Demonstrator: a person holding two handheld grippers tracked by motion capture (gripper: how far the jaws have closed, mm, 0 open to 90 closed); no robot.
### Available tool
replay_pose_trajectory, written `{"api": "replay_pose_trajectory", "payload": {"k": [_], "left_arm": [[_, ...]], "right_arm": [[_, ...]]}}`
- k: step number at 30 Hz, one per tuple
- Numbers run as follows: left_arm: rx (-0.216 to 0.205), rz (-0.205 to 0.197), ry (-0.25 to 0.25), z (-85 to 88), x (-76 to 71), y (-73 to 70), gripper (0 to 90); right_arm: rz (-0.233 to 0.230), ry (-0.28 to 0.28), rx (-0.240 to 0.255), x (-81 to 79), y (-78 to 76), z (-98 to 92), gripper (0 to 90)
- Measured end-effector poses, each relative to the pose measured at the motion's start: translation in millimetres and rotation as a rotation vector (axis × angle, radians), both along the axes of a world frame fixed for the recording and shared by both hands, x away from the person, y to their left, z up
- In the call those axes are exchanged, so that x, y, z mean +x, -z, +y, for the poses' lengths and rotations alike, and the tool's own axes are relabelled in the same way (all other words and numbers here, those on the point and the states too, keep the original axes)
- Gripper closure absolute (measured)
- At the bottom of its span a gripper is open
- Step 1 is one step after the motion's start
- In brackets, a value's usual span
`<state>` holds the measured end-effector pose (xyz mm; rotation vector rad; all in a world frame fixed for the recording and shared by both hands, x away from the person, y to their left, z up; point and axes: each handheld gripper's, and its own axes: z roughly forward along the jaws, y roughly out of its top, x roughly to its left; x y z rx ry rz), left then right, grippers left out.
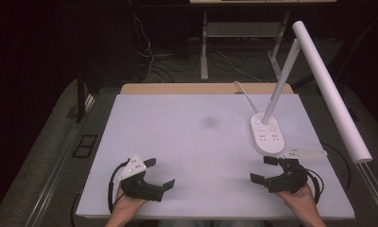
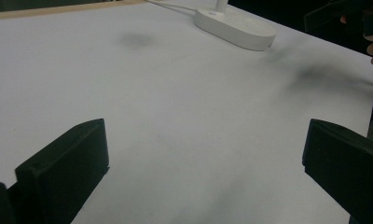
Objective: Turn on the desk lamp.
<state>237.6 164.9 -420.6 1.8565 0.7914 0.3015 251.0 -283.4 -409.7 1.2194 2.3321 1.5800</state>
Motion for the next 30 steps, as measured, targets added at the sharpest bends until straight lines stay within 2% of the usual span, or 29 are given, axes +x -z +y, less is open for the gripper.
{"api": "replay_pose_trajectory", "payload": {"k": [21,24,30], "left_arm": [[0.007,0.013,-0.008,0.3,0.8,0.7,0.0],[0.008,0.013,-0.008,0.2,0.6,0.8,0.0],[0.010,0.018,-0.009,-0.3,1.3,1.6,0.0]], "right_arm": [[0.041,-0.019,0.000,1.2,2.1,-1.6,0.3],[0.040,-0.028,-0.019,1.3,0.7,-0.5,0.3],[0.059,-0.038,-0.022,3.4,0.3,0.4,0.3]]}}
